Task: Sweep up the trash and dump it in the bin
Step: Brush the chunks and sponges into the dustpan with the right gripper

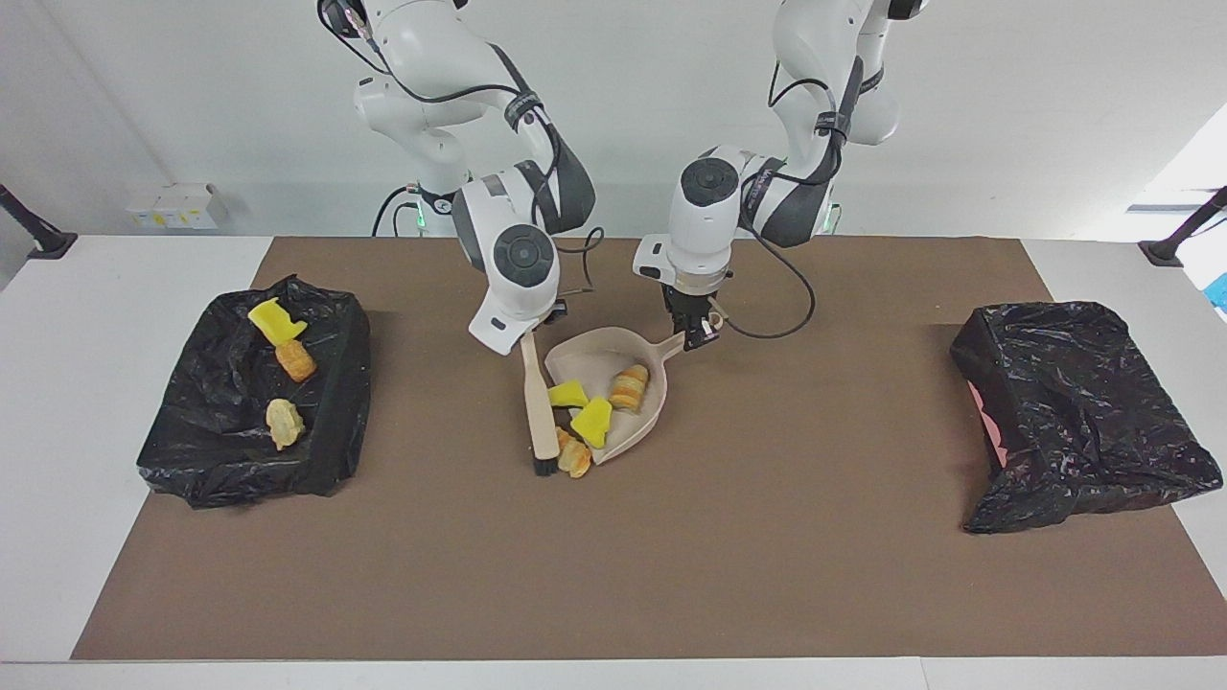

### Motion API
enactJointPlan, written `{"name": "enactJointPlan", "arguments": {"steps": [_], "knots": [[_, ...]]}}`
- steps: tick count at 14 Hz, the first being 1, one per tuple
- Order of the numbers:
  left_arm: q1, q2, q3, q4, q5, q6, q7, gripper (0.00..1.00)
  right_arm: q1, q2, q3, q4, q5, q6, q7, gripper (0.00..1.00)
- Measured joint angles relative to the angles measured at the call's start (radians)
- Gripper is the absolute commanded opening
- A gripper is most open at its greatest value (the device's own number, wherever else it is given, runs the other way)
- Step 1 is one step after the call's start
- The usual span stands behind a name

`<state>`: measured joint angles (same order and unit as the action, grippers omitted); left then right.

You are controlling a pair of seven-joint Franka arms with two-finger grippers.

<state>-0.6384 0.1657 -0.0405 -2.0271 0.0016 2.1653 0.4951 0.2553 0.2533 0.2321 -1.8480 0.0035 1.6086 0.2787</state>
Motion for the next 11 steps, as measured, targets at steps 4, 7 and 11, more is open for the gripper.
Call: {"name": "enactJointPlan", "arguments": {"steps": [4, 7, 11], "knots": [[0.000, 0.000, 0.001, -0.003, 0.000, 0.017, 0.004, 0.00, 0.000, -0.054, 0.012, 0.000, 0.075, -0.081, 0.000, 0.00], [0.000, 0.000, 0.001, -0.004, 0.000, 0.022, 0.006, 0.00, 0.002, -0.086, 0.018, -0.001, 0.115, -0.117, 0.000, 0.00], [0.000, 0.000, 0.001, -0.005, 0.000, 0.024, 0.009, 0.00, 0.006, -0.126, 0.020, 0.002, 0.130, -0.146, 0.000, 0.00]]}}
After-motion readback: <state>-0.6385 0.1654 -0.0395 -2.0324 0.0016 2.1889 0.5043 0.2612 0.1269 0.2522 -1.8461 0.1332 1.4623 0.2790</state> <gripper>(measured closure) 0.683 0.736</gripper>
